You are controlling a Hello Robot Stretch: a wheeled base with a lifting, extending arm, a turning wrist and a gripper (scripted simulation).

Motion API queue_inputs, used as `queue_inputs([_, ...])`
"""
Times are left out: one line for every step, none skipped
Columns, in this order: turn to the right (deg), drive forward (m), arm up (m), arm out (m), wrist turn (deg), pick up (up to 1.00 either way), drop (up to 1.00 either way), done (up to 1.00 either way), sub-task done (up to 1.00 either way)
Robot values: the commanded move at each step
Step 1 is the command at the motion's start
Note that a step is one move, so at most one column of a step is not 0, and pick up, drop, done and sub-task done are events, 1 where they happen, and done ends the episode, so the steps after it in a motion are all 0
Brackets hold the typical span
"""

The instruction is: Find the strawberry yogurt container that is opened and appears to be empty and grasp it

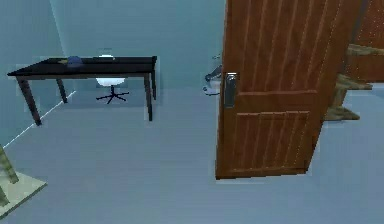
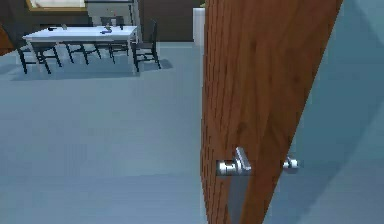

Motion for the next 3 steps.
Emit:
queue_inputs([12.0,0.00,0.00,0.00,0.0,0.00,0.00,0.00,0.00])
queue_inputs([0.0,0.65,0.00,0.00,0.0,0.00,0.00,0.00,0.00])
queue_inputs([45.0,0.00,0.00,0.00,0.0,0.00,0.00,0.00,0.00])
